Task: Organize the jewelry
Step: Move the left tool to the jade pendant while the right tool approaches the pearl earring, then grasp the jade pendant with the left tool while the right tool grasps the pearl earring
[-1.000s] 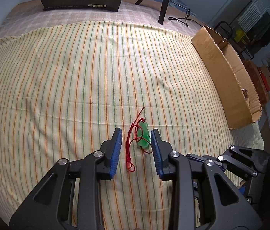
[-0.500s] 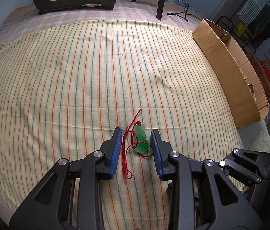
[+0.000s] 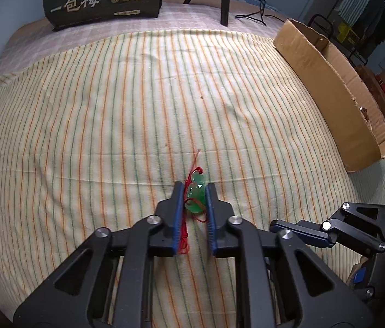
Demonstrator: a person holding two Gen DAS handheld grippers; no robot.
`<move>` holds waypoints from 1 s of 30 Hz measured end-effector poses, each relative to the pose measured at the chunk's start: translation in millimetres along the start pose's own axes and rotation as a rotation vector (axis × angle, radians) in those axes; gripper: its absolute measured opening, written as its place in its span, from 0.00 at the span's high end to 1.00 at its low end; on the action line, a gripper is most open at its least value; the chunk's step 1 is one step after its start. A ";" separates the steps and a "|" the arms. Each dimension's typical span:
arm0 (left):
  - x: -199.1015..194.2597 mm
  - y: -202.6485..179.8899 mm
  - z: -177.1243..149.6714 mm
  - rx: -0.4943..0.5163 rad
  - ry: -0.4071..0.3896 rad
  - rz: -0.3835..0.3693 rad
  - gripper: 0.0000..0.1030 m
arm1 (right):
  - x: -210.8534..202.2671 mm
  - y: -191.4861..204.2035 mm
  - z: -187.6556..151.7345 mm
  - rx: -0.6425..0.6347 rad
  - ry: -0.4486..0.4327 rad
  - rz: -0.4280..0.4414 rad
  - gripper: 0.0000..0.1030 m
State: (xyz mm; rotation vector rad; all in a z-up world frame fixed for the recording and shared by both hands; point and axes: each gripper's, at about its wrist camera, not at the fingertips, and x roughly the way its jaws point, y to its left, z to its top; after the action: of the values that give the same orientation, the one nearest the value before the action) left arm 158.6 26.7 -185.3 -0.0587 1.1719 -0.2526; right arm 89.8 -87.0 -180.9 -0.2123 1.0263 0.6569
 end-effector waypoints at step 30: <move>-44.9 -3.9 4.5 -0.037 -0.069 -0.047 0.96 | -45.7 -12.1 8.9 0.008 -0.080 -0.056 0.84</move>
State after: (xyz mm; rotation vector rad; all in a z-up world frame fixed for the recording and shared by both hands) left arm 145.7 32.7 -142.4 -0.1267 1.1071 -0.2680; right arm 87.5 -111.0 -139.3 -0.2056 0.9425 0.6062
